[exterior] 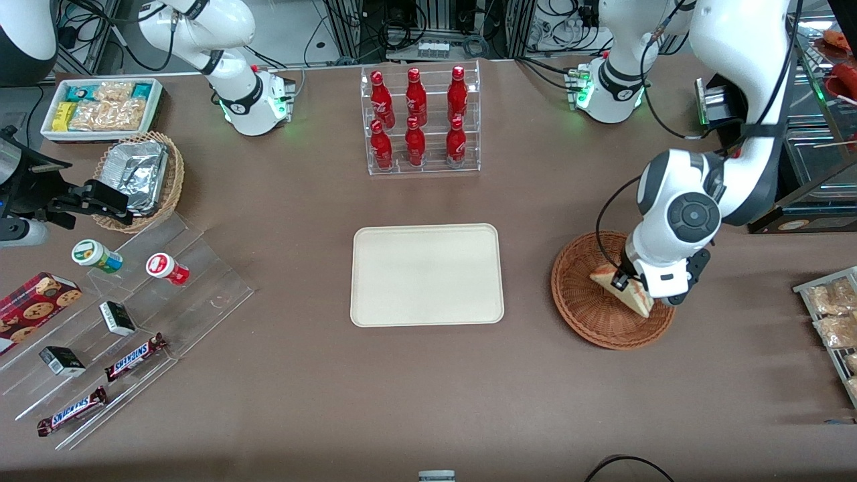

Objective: Place sandwich from basket to tray
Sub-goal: 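Lift the sandwich and carry it with the left gripper over the cream tray, then lower the sandwich onto the tray and open the left gripper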

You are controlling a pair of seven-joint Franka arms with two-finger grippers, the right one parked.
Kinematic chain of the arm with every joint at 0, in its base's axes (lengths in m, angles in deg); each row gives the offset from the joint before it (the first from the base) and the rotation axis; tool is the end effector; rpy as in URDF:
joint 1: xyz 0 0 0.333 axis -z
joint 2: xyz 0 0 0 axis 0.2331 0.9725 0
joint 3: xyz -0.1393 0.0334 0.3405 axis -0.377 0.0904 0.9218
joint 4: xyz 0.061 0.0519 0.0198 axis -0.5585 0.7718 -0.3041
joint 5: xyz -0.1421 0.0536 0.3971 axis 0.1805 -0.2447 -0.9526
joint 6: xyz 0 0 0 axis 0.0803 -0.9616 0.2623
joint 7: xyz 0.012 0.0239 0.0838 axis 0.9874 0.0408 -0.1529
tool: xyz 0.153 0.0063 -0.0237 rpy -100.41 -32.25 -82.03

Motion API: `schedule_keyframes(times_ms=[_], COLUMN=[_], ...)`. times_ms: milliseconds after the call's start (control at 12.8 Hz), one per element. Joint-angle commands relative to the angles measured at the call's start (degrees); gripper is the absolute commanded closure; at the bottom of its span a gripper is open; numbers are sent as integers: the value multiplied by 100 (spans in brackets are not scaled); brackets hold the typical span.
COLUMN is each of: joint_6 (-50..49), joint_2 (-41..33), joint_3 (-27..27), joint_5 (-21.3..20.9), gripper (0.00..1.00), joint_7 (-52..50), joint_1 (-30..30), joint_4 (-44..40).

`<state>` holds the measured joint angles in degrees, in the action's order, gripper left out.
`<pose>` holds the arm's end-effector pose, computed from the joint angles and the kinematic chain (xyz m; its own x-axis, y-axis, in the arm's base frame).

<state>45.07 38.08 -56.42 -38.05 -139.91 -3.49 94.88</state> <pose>0.6167 -0.1460 0.3342 0.6660 0.7452 0.0341 0.7392 -0.6532 -0.1639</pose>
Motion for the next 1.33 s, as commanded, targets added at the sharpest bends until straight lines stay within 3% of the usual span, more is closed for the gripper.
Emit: schedule_keyframes(times_ms=[0, 314, 784, 1255], joint_6=[-1460, -1526, -683, -49], joint_2=[-51, 334, 2047, 2770], joint_3=[-269, -797, -825, -825], joint_5=[-101, -65, -109, -425], gripper=[100, 100, 100, 100], joint_7=[453, 1585, 1448, 1334], joint_1=[318, 845, 1935, 2261], joint_4=[-1218, -1837, -3075, -3121])
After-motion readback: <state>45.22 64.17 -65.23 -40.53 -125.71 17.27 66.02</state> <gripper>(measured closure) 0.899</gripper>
